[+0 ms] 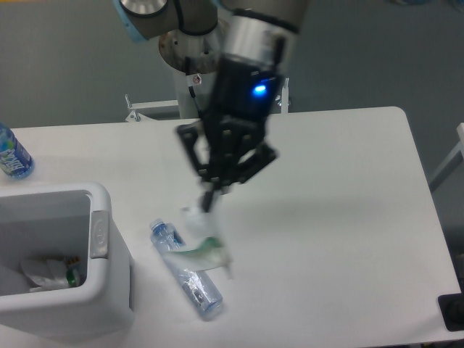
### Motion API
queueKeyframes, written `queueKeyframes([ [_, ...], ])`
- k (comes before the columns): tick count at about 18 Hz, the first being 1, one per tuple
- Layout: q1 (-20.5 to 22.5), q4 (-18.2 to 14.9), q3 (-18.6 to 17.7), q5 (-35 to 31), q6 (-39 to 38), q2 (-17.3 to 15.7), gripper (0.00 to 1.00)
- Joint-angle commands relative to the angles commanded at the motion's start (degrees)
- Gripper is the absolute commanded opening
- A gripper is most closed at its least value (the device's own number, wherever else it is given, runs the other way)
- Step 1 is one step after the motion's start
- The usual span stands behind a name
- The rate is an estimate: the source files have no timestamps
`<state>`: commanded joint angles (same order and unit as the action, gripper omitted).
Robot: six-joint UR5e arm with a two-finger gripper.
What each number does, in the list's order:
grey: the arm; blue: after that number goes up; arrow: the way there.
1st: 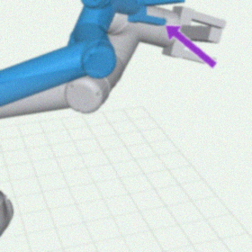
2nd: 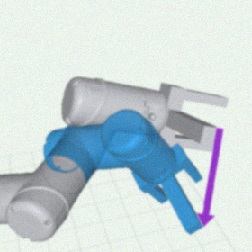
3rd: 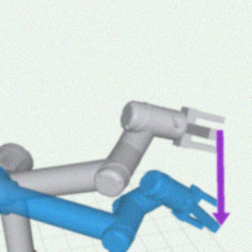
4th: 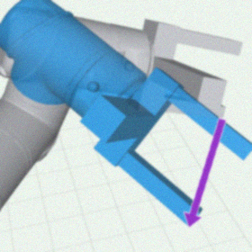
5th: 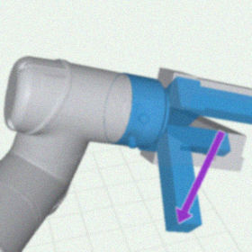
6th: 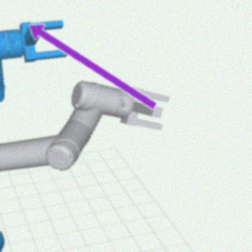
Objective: Place the trash in the trash can
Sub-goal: 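Lift the crumpled paper and carry it over the white bin, then open the gripper to drop the paper into the bin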
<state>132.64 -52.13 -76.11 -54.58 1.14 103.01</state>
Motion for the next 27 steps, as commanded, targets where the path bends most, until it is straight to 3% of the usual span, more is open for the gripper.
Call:
queueKeyframes([
  [10,-8.88,0.36,-1.50,0.00,-0.09,1.58,0.00],
  [20,-10.21,2.03,-2.82,-0.09,0.18,4.57,0.00],
  [21,-10.21,2.03,-2.82,-0.09,0.18,4.83,0.13],
  [22,-10.21,2.03,-2.82,-0.09,0.18,4.92,0.17],
  [26,-10.29,2.03,-2.73,-0.09,0.61,4.48,0.18],
  [27,-10.38,2.12,-2.82,-0.09,0.70,4.48,0.26],
])
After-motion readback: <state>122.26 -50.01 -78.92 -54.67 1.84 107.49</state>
